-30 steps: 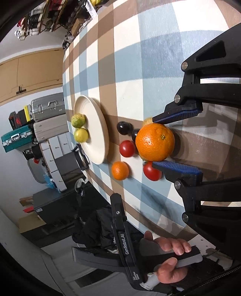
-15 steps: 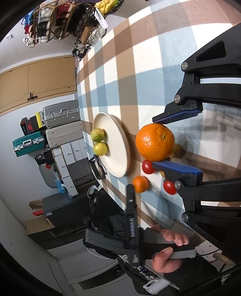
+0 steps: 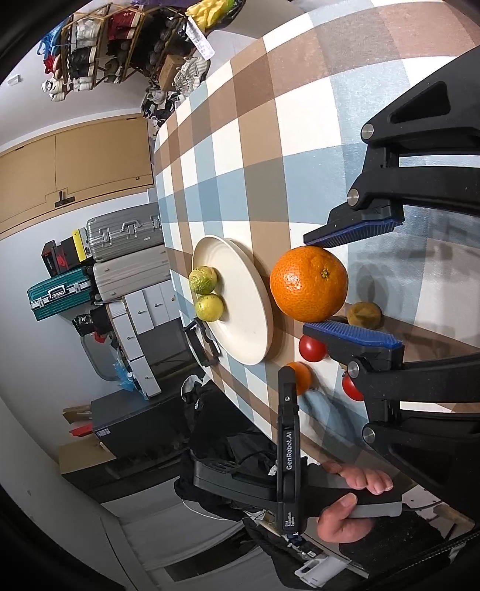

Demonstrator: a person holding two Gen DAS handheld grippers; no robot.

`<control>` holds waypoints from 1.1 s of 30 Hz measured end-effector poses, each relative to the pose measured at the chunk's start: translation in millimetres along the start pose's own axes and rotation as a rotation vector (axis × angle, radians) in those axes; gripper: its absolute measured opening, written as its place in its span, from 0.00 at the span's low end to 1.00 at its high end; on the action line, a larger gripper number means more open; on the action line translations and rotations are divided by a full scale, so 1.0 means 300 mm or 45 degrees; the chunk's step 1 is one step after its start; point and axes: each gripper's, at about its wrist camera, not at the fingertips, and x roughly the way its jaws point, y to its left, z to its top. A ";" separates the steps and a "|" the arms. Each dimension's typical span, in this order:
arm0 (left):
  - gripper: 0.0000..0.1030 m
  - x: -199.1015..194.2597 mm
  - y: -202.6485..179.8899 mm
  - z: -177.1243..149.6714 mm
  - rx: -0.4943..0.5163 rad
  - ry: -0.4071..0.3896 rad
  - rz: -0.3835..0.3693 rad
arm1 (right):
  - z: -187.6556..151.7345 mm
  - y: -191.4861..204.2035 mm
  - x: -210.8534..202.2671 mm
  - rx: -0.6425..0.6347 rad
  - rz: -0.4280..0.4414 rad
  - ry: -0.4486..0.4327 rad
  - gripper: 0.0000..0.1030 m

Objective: Organize fruits
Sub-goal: 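Grasp the large orange with the right tool while the left tool grasps a small orange, then place both oranges onto the cream plate beside the citrus and open both tools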

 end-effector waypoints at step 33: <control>0.34 -0.158 0.071 0.154 -0.048 -0.151 -0.083 | 0.226 0.023 0.171 -0.037 0.085 0.030 0.40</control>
